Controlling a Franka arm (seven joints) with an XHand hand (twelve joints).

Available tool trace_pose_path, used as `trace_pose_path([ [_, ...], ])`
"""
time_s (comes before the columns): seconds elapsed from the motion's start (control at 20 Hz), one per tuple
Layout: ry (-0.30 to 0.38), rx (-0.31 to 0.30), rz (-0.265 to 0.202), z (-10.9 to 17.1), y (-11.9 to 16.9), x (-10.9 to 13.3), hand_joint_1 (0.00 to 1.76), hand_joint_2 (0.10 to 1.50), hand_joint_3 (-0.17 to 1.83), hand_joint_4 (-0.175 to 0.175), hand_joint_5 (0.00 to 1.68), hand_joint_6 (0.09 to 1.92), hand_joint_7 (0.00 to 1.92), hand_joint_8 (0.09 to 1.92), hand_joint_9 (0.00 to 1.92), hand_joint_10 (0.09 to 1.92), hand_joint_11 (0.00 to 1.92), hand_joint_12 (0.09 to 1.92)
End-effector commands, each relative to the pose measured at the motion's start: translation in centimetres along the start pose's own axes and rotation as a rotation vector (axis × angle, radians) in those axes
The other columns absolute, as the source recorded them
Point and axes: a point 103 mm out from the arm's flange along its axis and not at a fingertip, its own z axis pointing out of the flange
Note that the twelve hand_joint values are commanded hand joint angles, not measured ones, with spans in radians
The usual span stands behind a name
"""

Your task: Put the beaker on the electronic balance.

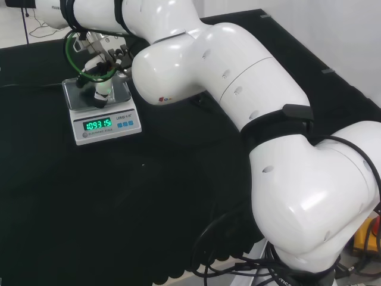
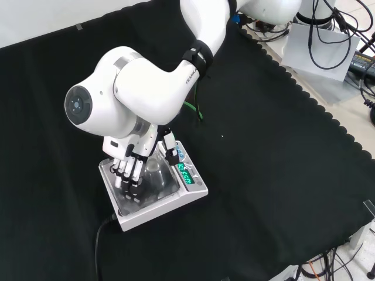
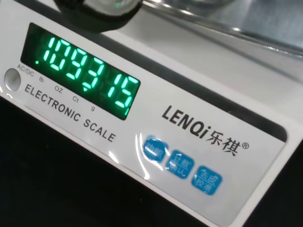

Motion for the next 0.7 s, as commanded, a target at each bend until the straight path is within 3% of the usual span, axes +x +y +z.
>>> trace_pose_path([
  [0.05, -0.126, -0.021, 0.033, -5.9, -4.3, 0.8, 0.81, 0.8, -0.15, 0.037, 0.1, 0.09, 0.0, 0.18, 0.0, 0.09, 0.0, 0.12],
  [0.4, -0.179, -0.09, 0.064, -10.4, -7.3, 1.1, 0.8, 0.79, -0.14, 0.039, 0.11, 0.09, 0.01, 0.13, 0.0, 0.09, 0.0, 0.09],
  [0.55, -0.179, -0.149, 0.094, -11.7, -9.7, 0.6, 0.79, 0.8, -0.14, 0.026, 0.17, 0.09, 0.12, 0.18, 0.02, 0.09, 0.0, 0.09],
  [0.6, -0.185, -0.163, 0.112, -12.0, -10.5, 0.4, 0.79, 0.79, -0.14, 0.019, 0.2, 0.09, 0.16, 0.25, 0.05, 0.09, 0.0, 0.12],
  [0.7, -0.196, -0.188, 0.147, -12.4, -12.1, 0.0, 0.79, 0.79, -0.13, 0.009, 0.27, 0.09, 0.23, 0.41, 0.1, 0.25, 0.0, 0.48],
])
